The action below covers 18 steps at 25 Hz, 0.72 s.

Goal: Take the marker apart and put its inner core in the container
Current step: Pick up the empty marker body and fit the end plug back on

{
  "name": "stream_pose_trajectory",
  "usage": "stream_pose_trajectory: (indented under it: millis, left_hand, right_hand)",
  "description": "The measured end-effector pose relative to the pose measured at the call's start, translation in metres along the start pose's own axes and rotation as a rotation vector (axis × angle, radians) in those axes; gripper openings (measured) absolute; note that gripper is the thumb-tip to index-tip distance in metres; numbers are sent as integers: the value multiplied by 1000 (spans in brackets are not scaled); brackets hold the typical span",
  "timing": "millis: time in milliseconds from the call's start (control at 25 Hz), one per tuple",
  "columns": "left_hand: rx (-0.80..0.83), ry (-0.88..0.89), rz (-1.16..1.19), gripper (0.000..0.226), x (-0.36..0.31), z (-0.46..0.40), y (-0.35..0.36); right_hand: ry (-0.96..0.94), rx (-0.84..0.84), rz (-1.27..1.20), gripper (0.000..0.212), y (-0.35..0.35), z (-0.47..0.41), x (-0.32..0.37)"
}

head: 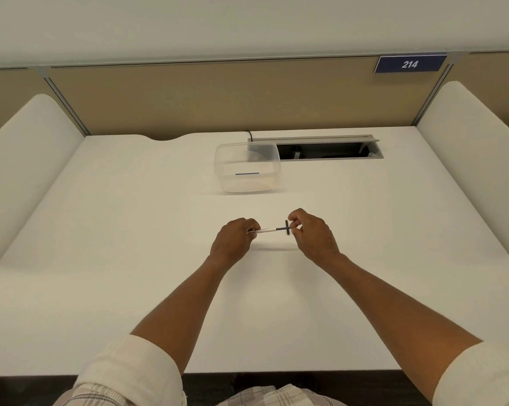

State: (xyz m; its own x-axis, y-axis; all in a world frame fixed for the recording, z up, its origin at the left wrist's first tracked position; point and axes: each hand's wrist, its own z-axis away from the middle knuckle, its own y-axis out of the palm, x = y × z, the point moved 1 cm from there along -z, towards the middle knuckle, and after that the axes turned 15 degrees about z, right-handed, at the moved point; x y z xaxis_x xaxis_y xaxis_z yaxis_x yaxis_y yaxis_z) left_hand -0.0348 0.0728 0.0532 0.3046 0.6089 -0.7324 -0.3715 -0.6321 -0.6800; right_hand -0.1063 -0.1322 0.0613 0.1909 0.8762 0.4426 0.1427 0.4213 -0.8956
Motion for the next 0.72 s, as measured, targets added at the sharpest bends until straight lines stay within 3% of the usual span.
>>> stream_pose_trajectory:
  millis: [721]
  left_hand:
    - [-52,-59,70,11,11,-26,-10]
  right_hand:
    - [83,38,119,16,18,-23,-29]
